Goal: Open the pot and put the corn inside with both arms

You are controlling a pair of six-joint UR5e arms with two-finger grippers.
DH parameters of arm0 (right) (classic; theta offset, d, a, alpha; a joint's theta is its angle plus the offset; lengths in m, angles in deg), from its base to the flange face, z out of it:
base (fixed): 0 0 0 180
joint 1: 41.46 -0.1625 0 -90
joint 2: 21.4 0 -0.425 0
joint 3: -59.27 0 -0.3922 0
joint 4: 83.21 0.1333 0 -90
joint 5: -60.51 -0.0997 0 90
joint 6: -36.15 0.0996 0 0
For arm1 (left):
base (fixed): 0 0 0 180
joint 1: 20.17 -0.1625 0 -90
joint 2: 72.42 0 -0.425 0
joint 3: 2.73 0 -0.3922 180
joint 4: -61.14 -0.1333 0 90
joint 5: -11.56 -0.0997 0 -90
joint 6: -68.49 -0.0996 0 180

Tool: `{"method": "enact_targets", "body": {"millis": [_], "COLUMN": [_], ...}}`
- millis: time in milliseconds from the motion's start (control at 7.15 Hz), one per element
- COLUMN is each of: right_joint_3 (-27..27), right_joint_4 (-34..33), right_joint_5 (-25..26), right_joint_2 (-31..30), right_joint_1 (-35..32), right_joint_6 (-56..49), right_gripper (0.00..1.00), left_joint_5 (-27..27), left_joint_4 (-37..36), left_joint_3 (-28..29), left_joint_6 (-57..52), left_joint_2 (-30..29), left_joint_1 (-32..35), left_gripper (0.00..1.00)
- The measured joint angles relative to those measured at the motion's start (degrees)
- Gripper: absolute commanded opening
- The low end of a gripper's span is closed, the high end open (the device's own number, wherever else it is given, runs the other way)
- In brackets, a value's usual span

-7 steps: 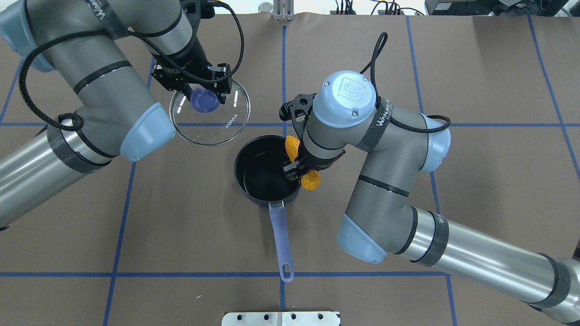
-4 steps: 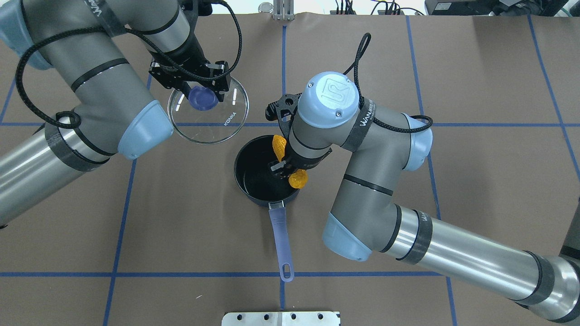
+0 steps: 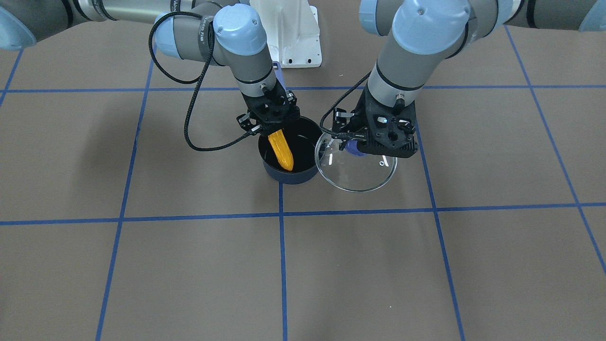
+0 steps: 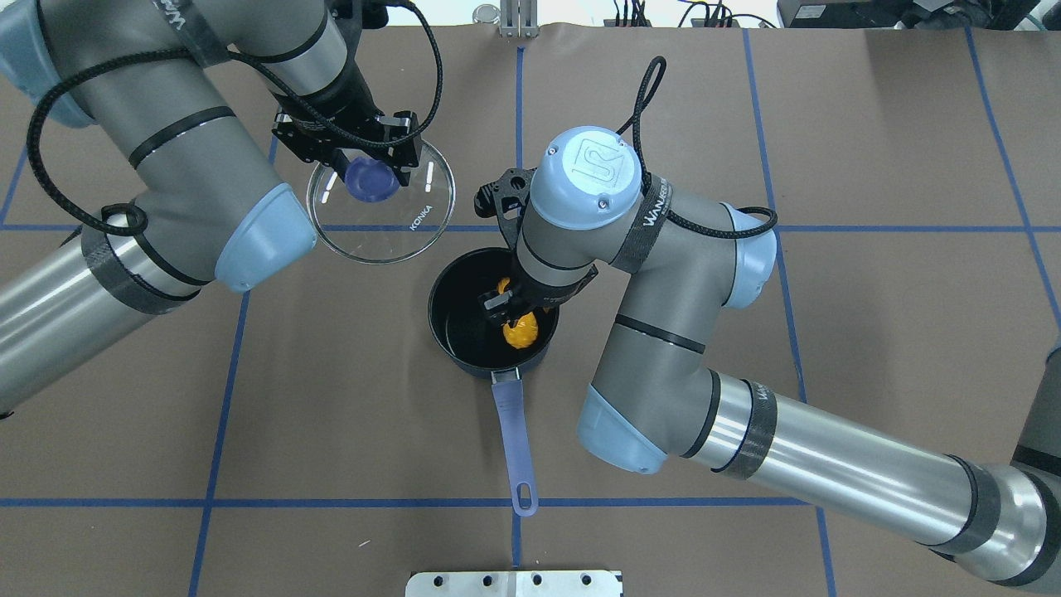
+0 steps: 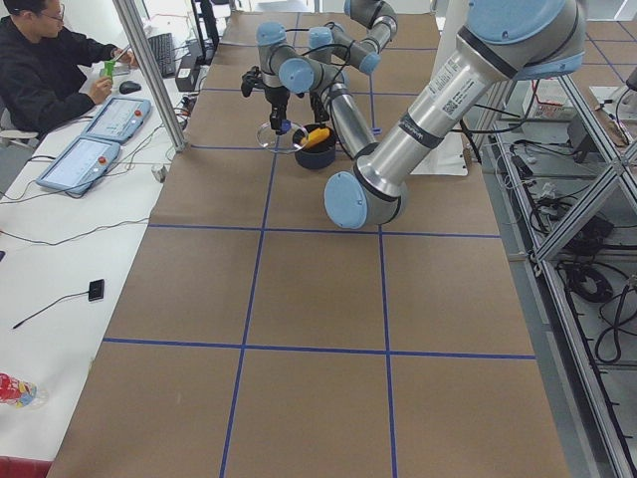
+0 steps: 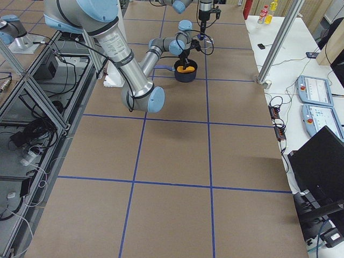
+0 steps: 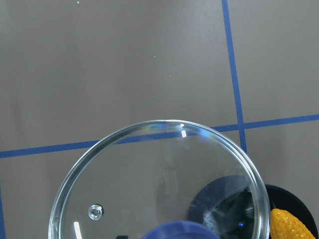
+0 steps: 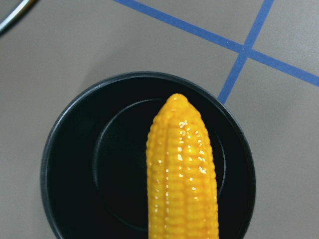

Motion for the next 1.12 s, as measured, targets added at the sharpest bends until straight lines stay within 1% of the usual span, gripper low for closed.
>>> {"method": "enact_targets", "body": {"millis": [280,420,699,979,1119], "right_joint_3": [0.43,1.55,4.82,6.21,6.35], "right_joint_4": [-0.09,-0.21,-0.33,-0.35,-0.33], "right_joint_5": [-0.40,-1.73,-5.23,-6.14,-6.23], "right_joint_2": [-0.14,-0.93,-4.59,-7.45,-8.66], "right_joint_1": [-0.58,-2.16,-6.45,-9.15,-10.47], "right_joint_6": [0.17,0.06,-0.58,-2.89,-4.80], "right_gripper": [1.00,1.00,1.00,1.00,1.00], "left_joint_5": [0.00,0.02,0.08,0.80,1.98], "left_joint_4": [0.00,0.00,0.00,0.21,1.56], "left_joint_3": [0.00,0.01,0.07,-0.04,-0.40], "left_joint_6": [0.00,0.00,0.10,0.18,0.08], "left_joint_2": [0.00,0.00,0.00,0.35,1.83], "left_joint_1": [0.00,0.00,-0.17,-0.40,-0.03], "left_gripper": [0.64,0.64,0.65,0.65,0.65]}}
